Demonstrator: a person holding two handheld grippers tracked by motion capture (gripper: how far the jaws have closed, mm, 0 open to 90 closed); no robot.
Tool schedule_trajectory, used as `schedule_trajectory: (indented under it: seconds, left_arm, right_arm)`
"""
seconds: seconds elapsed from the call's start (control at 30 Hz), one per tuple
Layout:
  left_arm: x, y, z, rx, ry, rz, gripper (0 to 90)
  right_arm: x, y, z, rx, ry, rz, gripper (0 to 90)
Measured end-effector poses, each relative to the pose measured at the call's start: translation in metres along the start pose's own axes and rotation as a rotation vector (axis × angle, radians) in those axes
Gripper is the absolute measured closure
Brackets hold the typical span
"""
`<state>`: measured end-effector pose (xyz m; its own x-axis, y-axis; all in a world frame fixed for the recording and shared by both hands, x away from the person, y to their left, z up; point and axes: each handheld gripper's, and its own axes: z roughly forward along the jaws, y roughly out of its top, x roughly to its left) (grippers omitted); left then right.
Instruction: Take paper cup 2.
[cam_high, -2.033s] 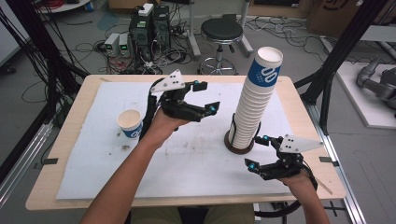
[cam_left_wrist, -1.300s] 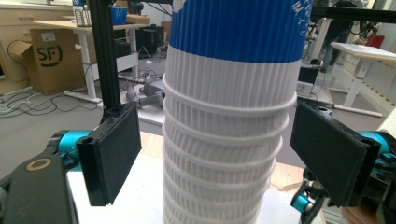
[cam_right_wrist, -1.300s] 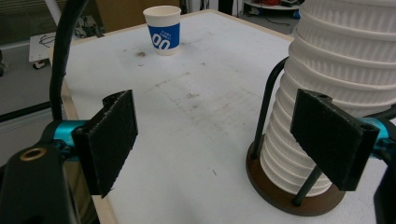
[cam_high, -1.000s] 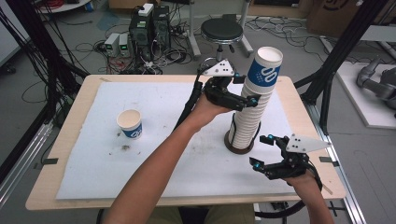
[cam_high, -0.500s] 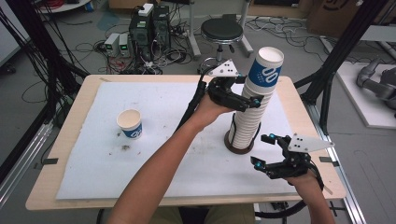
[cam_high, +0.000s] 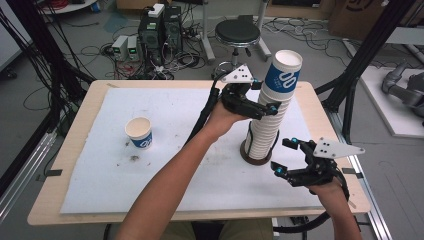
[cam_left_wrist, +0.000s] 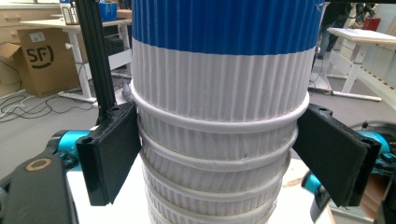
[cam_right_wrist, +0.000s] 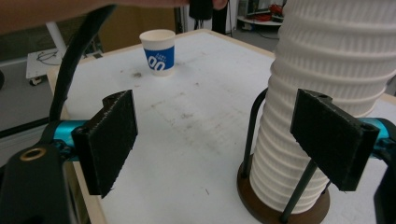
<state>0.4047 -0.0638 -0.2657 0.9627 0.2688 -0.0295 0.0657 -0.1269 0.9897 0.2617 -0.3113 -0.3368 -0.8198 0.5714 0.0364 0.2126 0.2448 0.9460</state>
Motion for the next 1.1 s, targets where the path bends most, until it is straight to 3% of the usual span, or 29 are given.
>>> schedule_trajectory:
  seconds: [0.13, 0.2, 0.43, 0.53, 0.87, 0.97, 1.1]
  left_arm:
    - [-0.001, 0.000, 0.000, -0.001, 0.000, 0.001, 16.4]
    - [-0.001, 0.000, 0.000, -0.004, 0.003, -0.003, 16.4]
    - [-0.001, -0.001, 0.000, -0.008, 0.005, -0.004, 16.6]
    - [-0.001, -0.001, 0.000, -0.008, 0.005, -0.003, 16.6]
    - [-0.001, -0.002, 0.000, -0.013, 0.007, -0.006, 16.6]
    - [-0.001, -0.002, 0.000, -0.014, 0.009, -0.007, 16.6]
    - [-0.002, -0.002, 0.000, -0.011, 0.008, -0.005, 16.5]
  right_arm:
    - [-0.003, 0.012, -0.004, 0.000, -0.007, -0.003, 15.0]
    - [-0.006, 0.028, -0.009, -0.018, 0.010, 0.002, 15.0]
    - [-0.017, 0.085, -0.019, -0.008, 0.040, -0.060, 15.0]
    - [-0.024, 0.107, -0.024, -0.020, 0.045, -0.053, 15.0]
    - [-0.047, 0.154, -0.029, 0.012, -0.036, -0.068, 15.0]
    - [-0.050, 0.165, -0.027, 0.038, -0.101, -0.091, 15.1]
    - [-0.056, 0.177, -0.021, 0.049, -0.134, -0.084, 15.1]
